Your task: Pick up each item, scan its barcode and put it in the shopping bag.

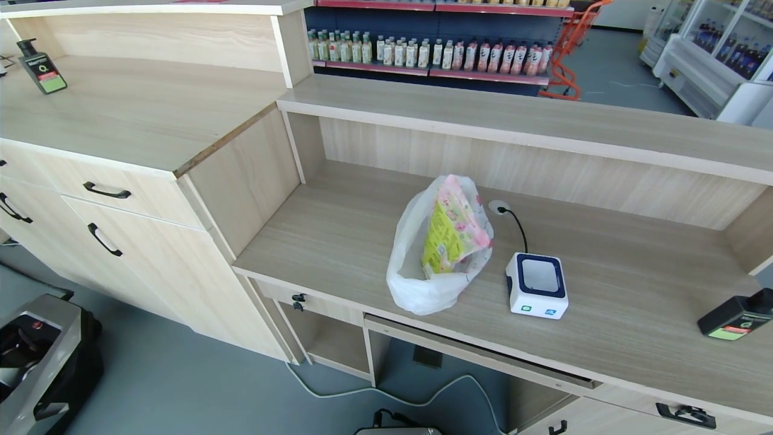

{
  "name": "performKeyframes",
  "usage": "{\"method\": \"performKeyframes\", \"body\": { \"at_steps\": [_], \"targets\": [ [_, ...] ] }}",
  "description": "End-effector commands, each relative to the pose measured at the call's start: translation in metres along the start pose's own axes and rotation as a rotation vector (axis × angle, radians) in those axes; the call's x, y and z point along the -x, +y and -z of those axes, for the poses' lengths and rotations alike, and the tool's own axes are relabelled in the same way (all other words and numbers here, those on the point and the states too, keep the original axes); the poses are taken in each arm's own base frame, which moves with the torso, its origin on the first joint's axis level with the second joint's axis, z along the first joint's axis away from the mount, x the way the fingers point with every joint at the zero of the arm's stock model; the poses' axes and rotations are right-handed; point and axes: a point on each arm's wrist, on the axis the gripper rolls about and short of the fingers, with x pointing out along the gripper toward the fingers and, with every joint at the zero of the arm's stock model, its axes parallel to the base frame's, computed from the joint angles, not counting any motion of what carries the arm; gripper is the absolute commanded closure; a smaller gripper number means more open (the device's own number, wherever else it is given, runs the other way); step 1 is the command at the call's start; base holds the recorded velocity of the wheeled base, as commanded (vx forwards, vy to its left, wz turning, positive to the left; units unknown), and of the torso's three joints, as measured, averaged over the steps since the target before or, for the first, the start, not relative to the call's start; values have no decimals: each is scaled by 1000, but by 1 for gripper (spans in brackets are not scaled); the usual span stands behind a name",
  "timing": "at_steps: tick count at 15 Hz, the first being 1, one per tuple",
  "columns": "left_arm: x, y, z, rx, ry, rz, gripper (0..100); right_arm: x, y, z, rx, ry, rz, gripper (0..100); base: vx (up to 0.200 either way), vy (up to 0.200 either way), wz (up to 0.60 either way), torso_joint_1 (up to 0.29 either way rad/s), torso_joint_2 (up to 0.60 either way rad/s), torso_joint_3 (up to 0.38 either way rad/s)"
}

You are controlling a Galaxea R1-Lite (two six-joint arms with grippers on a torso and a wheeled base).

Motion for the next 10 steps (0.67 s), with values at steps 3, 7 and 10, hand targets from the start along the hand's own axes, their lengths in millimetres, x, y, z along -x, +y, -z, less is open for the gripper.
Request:
{"method": "performKeyframes", "body": {
  "at_steps": [3, 7, 10],
  "targets": [
    [0, 0, 0, 1, 0, 0, 0, -7, 9, -1, 11, -18, -37, 0, 0, 0, 0, 0, 0, 0],
    [0, 0, 0, 1, 0, 0, 0, -14, 16, -4, 15, -51, -47, 0, 0, 0, 0, 0, 0, 0],
    [0, 0, 0, 1, 0, 0, 0, -20, 19, -3, 10, -72, -75, 0, 0, 0, 0, 0, 0, 0]
  ]
}}
